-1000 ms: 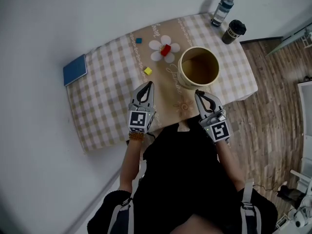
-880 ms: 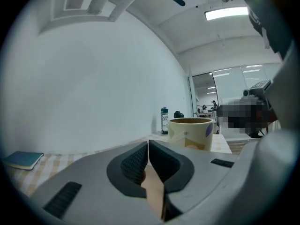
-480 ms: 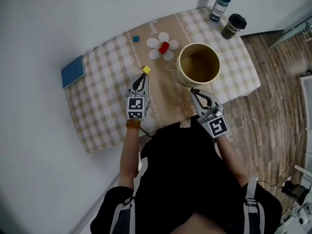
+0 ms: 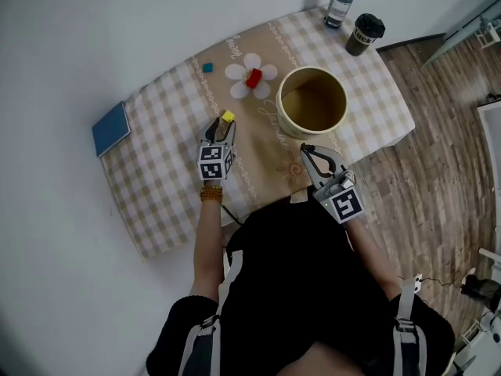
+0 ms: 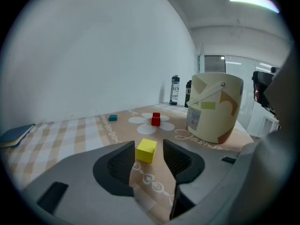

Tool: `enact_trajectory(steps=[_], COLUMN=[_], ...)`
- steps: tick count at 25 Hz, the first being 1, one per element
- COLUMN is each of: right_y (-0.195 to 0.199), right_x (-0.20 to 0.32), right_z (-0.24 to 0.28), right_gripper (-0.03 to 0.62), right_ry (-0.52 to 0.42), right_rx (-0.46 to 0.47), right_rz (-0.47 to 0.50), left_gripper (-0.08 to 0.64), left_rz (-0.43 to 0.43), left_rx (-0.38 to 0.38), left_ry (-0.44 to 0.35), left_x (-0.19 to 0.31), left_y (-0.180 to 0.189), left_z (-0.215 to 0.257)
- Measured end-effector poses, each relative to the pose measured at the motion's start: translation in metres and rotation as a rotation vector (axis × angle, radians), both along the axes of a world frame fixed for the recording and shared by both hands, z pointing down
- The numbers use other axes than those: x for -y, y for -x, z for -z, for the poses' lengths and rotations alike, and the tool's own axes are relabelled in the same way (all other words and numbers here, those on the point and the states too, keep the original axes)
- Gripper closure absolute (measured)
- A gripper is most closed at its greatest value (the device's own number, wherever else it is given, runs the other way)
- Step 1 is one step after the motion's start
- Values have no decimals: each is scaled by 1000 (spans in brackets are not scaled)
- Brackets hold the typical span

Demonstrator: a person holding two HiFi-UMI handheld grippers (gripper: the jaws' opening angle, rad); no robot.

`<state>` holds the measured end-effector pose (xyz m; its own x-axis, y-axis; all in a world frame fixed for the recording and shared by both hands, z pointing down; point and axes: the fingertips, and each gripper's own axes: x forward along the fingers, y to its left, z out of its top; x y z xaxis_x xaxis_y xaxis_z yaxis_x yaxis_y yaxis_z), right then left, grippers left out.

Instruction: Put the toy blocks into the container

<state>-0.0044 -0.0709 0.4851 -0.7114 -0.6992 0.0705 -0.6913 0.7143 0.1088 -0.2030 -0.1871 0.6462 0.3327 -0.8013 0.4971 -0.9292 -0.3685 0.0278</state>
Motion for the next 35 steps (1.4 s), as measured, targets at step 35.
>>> enact_trajectory(steps=[35], right_y=[-1], right_x=[13], right_z=[-3], right_gripper=[594], right_ry=[-6], right_rx=[-13], right_rz=[-36], left_gripper=[422], left_rz=[-73], left_rx=[-75], left_ry=[-186], left_x=[-5], left_y=[-51], left_z=[97])
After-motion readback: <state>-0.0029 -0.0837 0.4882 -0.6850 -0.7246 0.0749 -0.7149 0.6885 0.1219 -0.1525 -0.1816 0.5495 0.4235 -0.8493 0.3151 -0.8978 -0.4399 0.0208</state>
